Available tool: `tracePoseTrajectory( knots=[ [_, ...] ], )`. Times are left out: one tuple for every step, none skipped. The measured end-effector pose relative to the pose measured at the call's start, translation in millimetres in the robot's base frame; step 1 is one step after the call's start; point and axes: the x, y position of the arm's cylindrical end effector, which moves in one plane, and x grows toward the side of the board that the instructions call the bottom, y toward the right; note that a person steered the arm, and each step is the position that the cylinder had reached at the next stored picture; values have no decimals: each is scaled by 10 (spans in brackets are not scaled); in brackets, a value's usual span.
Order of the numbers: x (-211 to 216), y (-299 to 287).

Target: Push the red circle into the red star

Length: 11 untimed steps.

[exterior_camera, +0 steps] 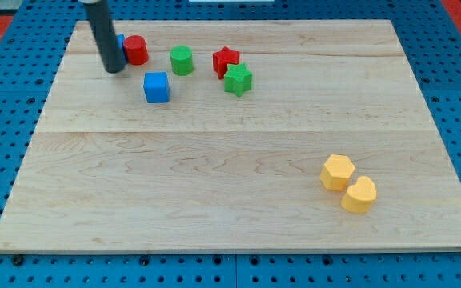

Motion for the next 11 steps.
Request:
tracePoseTrajectory(
  knots=[
    [-445,52],
    [-486,593],
    [-204,100],
    [-24,143],
    [-338,666],
    [-423,1348],
    [-421,1428],
    [-348,1544],
    [-235,2188],
    [-228,2333],
    [-236,2304]
  ],
)
